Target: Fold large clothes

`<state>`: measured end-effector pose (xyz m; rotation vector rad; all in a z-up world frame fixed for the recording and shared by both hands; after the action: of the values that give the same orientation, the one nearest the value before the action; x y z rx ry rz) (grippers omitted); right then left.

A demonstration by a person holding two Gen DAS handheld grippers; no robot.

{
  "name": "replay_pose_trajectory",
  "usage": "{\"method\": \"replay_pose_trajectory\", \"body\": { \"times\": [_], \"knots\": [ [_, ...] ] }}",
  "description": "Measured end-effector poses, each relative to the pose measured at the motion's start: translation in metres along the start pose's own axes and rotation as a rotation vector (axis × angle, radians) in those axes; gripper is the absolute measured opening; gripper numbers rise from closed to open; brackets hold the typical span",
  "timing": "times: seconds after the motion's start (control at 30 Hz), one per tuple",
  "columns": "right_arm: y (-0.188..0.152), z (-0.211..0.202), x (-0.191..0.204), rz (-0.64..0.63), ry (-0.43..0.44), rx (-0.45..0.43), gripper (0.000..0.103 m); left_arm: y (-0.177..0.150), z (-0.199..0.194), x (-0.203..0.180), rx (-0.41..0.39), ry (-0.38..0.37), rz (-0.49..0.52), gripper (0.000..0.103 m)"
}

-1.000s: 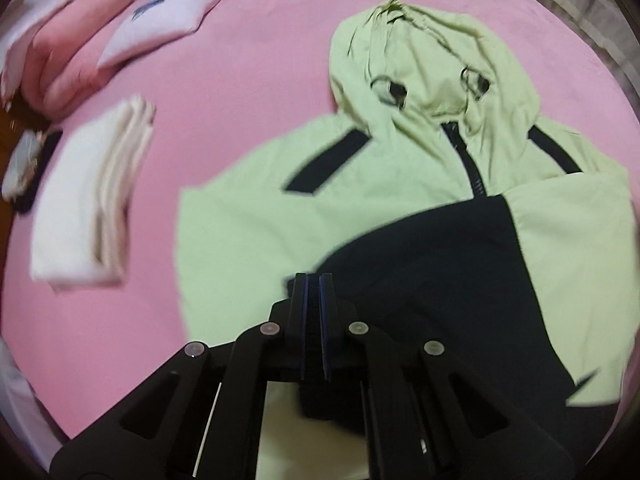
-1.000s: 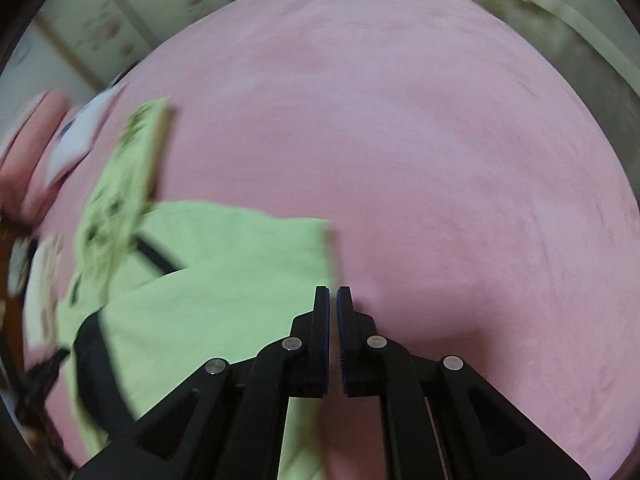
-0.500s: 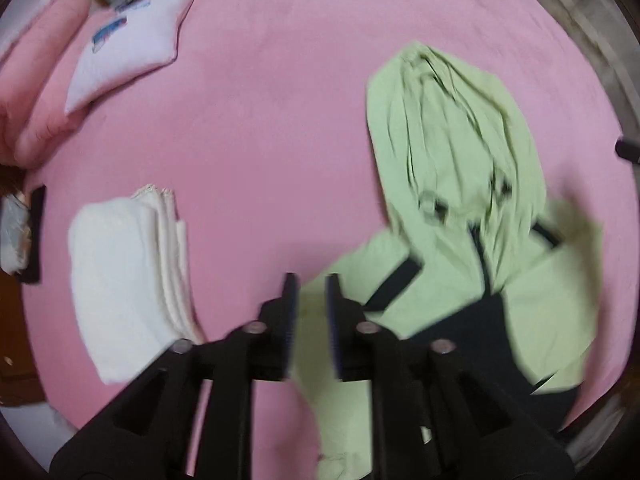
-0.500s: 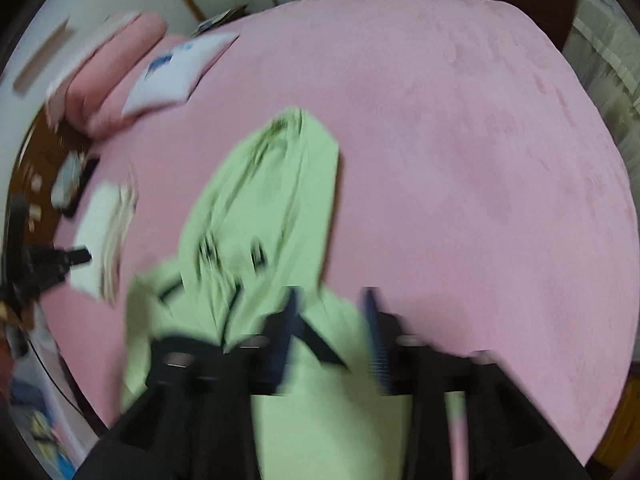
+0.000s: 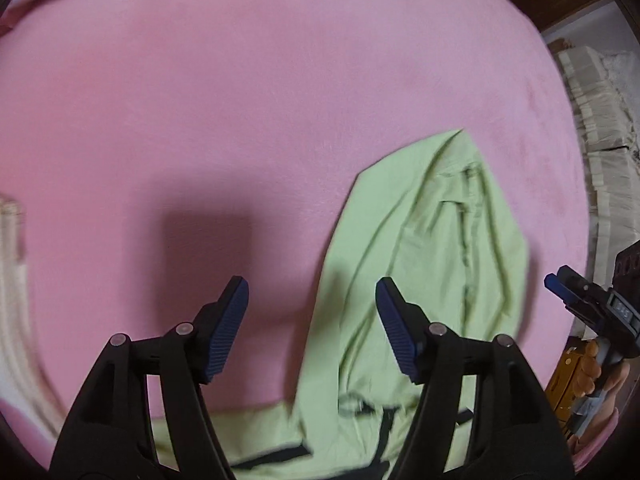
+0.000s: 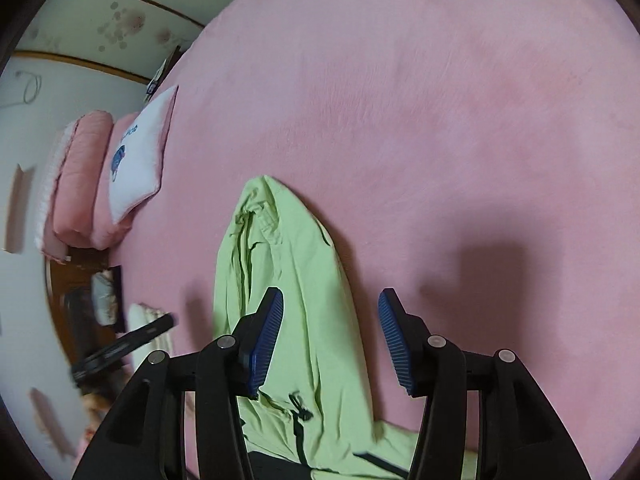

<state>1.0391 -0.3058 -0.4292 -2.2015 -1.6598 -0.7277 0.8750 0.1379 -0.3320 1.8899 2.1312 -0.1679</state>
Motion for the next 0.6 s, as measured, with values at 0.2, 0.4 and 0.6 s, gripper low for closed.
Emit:
{"method": "replay_pose_trajectory", "body": {
  "times": [0.2,0.4,0.6],
  "knots": [
    [0.027,0.054,-0.010,0.003,0.074,0.014,0.048,0.010,0.034,-0.004,-0.096,-0.113,0.027,0.063],
    [0.033,0.058,-0.011,0.107,0.209,-0.043,0.009,0.015,0.033,-0.005,-0.099,-0.186,-0.024,0.019],
    [0.017,0.019,0.022,0.105,0.286,-0.086,0.004,-0.009,-0.032,-0.013,-0.215,-0.400,-0.020,0.004]
  ]
}}
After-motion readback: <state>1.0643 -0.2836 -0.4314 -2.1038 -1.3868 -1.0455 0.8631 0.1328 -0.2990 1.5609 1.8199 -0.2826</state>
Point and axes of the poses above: each gripper's, at about its wrist camera, not at the fingertips, and z roughly the way its jaws point, x to its left, y to its top, the point moved 2 cm from there along z, roughly the way its jaws point, and after that the axes turned 4 degrees about -x, right-handed, at the moved point
